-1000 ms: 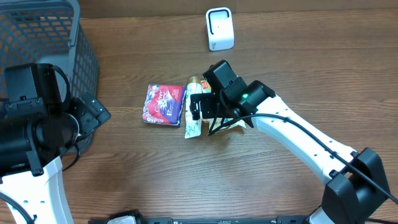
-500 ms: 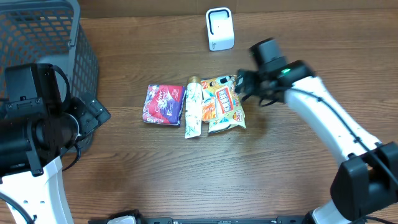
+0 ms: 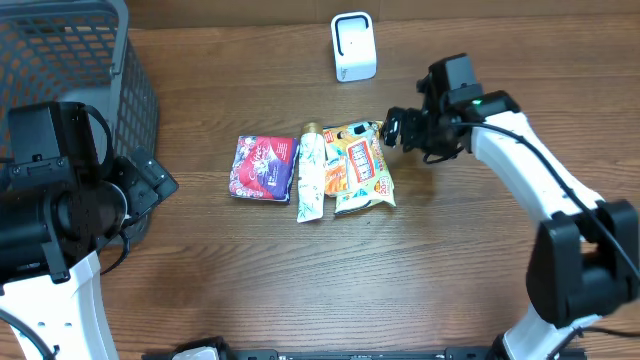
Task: Scan the item barcode
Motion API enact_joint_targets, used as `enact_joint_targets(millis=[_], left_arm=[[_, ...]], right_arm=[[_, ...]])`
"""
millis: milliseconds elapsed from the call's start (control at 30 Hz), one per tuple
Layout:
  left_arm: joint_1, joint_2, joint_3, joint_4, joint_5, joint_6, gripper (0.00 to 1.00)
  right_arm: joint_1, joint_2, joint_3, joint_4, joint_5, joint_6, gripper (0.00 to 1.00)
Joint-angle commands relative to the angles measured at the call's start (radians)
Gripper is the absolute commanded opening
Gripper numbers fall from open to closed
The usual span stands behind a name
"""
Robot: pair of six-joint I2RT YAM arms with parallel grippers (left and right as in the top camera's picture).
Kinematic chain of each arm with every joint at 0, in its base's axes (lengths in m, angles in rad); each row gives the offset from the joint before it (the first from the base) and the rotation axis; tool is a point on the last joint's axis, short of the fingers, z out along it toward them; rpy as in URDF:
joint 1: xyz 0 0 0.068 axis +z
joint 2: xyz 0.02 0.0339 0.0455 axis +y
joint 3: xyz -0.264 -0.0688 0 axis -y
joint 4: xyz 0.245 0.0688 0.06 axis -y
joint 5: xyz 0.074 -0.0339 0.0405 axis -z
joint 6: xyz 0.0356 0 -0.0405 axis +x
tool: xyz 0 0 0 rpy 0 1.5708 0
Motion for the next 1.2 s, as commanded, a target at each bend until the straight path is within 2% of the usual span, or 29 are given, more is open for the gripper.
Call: enact_joint_targets(millis=[0,367,400,433,467,533,567,700,1000,1167], left_arm=[[0.005,0.003,-0.005,0.001,-0.01,-0.016,1.0],[0.005,0.003,-0.005,0.001,-0.01,-0.016,1.0],[0.005,0.003,-0.005,0.001,-0.01,-0.016,1.0],[0.005,0.003,-0.005,0.001,-0.01,-0.016,1.0],[0.005,0.003,-0.005,0.002,-0.01,-0.016,1.0],[0.005,0.003,-0.005,0.001,-0.01,-0.016,1.0],[0.005,0.003,-0.005,0.001,-0.01,-0.016,1.0],[0.005,0.003,-0.005,0.001,-0.01,-0.016,1.0],[0.005,0.003,-0.005,0.001,-0.01,-0.016,1.0],[0.005,0.003,-0.005,0.001,-0.01,-0.016,1.0]], right_arm=[[0.027,0.046,-0.013,0.021,-0.054,-0.019,0.95],[0.08,0.15,-0.013,0.008,-0.068,-0.019,0.7],[0.083,0.153,-0.013,0.008,-0.068,-0.019,0.64],[0.087,0.157,-0.013,0.008,-0.064,-0.019,0.53],[0.087,0.158,-0.013,0.007,-0.057,-0.019,0.36],[0.087,0.158,-0.012,0.006,-0.047,-0.019,0.12],[0.087,0.156,-0.01,-0.001,-0.036,-0.018,0.04],[0.082,0.144,0.034,-0.076,0.057,-0.014,0.04],[0.082,0.013,0.281,-0.402,0.495,0.038,0.04],[0.113,-0.019,0.385,-0.521,0.558,0.038,0.04]])
